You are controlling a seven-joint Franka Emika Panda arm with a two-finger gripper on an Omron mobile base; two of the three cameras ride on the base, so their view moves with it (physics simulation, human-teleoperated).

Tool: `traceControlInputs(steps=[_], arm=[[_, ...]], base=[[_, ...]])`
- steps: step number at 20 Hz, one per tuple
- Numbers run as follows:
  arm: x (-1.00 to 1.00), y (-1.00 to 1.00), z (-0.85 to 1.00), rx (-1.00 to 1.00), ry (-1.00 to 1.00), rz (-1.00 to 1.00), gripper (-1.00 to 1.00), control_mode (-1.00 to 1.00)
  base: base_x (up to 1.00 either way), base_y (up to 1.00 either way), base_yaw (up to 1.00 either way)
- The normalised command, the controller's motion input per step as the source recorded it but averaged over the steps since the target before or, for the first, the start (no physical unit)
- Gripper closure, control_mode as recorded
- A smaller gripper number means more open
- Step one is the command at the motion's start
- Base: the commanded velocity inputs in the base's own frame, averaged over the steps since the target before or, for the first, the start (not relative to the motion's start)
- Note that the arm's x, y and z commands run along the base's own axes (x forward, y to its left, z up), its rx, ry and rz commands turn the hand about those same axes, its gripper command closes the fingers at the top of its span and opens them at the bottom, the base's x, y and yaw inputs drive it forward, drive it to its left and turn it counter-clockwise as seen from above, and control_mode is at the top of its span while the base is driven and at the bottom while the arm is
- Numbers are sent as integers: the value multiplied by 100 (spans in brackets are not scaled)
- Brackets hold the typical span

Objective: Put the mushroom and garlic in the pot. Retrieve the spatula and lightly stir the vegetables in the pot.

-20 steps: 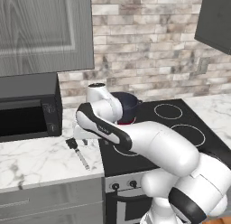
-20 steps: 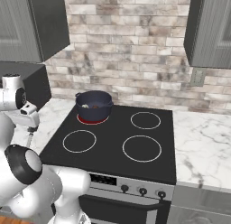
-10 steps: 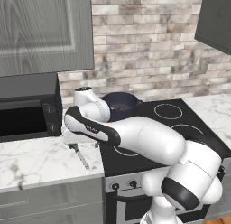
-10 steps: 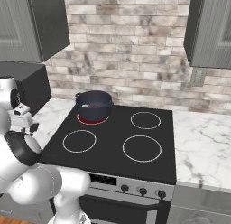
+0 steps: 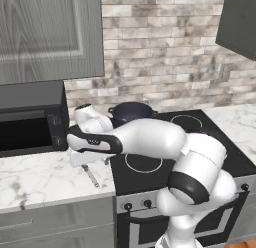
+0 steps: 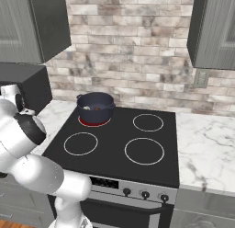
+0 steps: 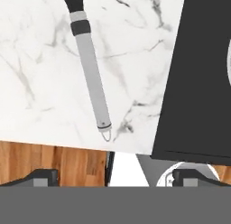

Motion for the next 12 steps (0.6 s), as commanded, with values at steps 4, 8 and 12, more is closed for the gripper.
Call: traceControlInputs(steps=[4,8,12], arm=[[19,1,-36,1,4,26,-100,-100],[6,3,-33,7,0,17,-100,-100],[17,1,-39,9,0,9,-100,-100]], base=[[0,0,0],[0,0,0],[0,0,0]])
